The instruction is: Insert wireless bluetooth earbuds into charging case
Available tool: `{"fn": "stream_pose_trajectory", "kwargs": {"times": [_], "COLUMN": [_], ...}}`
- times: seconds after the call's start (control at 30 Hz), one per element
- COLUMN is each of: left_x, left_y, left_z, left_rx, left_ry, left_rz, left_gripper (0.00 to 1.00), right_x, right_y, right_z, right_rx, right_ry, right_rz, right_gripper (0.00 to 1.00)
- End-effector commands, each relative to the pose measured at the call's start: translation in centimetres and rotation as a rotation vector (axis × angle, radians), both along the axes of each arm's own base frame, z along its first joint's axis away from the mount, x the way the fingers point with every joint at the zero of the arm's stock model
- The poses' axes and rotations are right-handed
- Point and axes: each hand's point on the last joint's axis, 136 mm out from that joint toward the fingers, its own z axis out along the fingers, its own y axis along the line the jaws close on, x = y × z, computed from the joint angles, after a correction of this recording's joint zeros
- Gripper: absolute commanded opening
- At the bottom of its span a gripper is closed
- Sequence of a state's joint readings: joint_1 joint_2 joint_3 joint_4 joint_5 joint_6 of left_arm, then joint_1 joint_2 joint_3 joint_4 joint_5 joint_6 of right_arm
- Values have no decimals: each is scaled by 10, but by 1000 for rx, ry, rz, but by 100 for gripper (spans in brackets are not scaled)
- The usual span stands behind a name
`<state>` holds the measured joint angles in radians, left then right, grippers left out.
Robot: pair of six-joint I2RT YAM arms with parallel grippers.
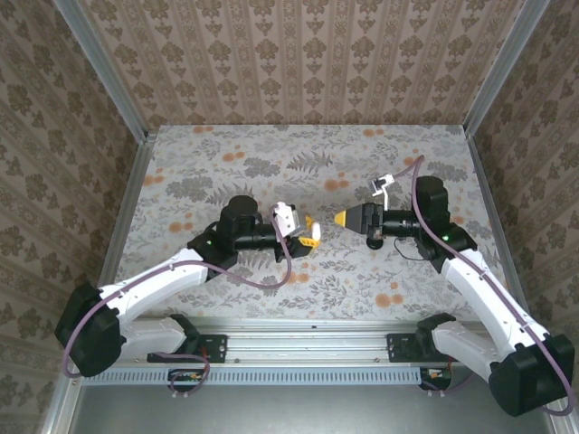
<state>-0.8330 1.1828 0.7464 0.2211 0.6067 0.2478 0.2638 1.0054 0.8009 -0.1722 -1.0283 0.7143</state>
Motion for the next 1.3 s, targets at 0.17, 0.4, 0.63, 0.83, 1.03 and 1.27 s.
{"fn": "stream_pose_trajectory", "kwargs": {"times": [0.17,0.4,0.63,0.83,1.03,1.27], "left_x": [-16,-18,-19,-23,-22,-21], "left_y": [-10,-11,-12,-15,-16,-17], "left_z": [17,26,37,43,45,42], "left_rx": [-42,-64,-113,-131,-142,-139], "left_ry": [-133,-169,-186,-202,-215,-217], "left_rz": [-88,-97,-89,-92,-80,-69], "left_gripper": [27,27,27,27,27,30], "right_x": [-16,-15,-13,-12,-18,-16], "right_y": [22,32,36,40,42,42], "right_z": [1,-3,-12,-7,-2,0], "right_rx": [29,35,32,52,67,67], "right_ry": [120,131,142,134,126,133], "right_rz": [166,225,246,269,293,275], "right_gripper": [92,88,86,82,74,57]}}
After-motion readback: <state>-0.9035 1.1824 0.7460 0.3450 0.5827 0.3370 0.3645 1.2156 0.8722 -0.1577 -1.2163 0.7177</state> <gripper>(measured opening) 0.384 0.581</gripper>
